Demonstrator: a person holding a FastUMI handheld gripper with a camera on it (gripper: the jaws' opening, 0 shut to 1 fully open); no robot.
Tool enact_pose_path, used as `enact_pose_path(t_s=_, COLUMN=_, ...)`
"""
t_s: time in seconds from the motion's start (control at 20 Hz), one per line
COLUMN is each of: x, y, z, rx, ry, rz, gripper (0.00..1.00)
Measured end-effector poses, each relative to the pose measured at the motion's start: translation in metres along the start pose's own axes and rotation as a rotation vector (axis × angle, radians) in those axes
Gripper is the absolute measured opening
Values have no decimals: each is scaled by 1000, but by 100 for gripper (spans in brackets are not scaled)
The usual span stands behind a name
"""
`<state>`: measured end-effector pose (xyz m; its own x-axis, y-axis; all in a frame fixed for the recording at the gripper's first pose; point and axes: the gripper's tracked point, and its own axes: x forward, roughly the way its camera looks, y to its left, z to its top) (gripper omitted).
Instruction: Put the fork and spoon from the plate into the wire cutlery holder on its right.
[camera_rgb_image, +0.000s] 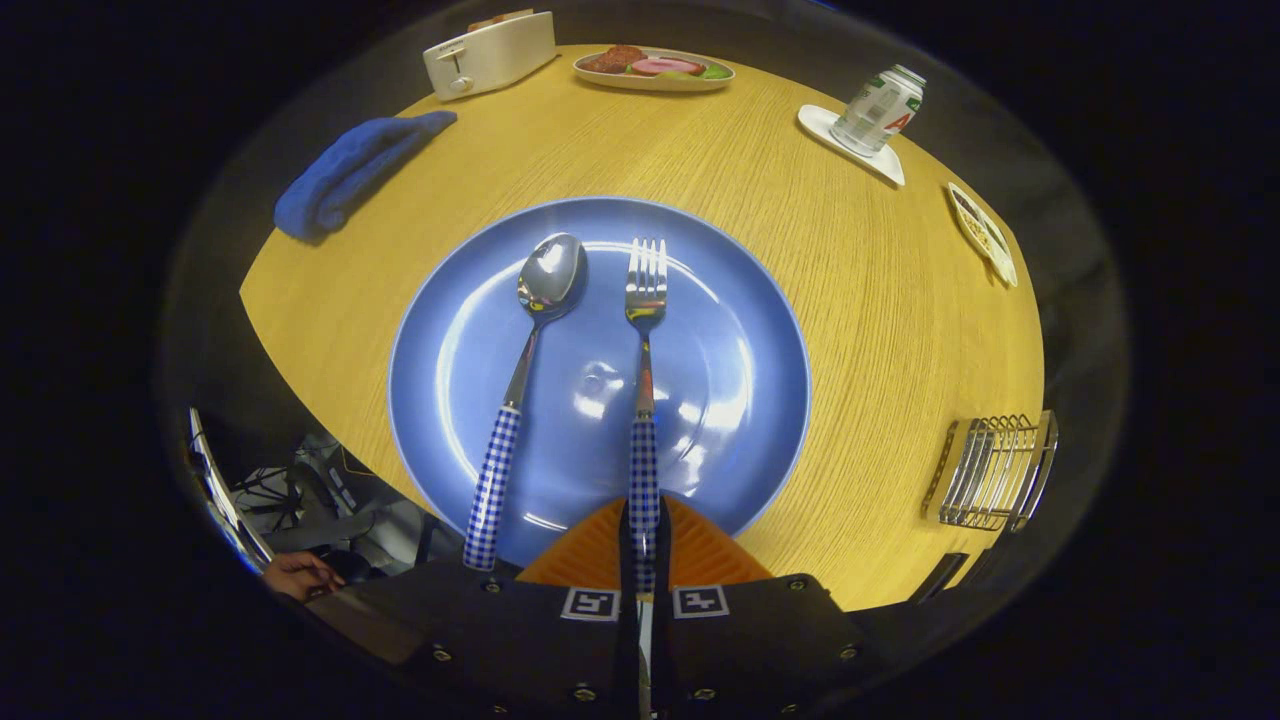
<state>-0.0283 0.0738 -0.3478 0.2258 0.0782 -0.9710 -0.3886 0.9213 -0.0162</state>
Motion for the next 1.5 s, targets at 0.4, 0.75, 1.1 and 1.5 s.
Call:
enact_pose_path(t_s=0.4, x=-27, y=-17, z=6, rx=-57, ry=10, rz=50, gripper=5)
enact_pose_path(t_s=0.75, x=-72, y=-52, z=-15, rx=-195, ry=68, rz=44, gripper=5)
enact_pose_path(t_s=1.1, x=-122, y=-121, z=-57, rx=-253, ry=152, rz=-8, gripper=5)
enact_pose_path(t_s=1.5, x=-171, y=-205, z=-108, rx=-151, ry=257, rz=-39, gripper=5)
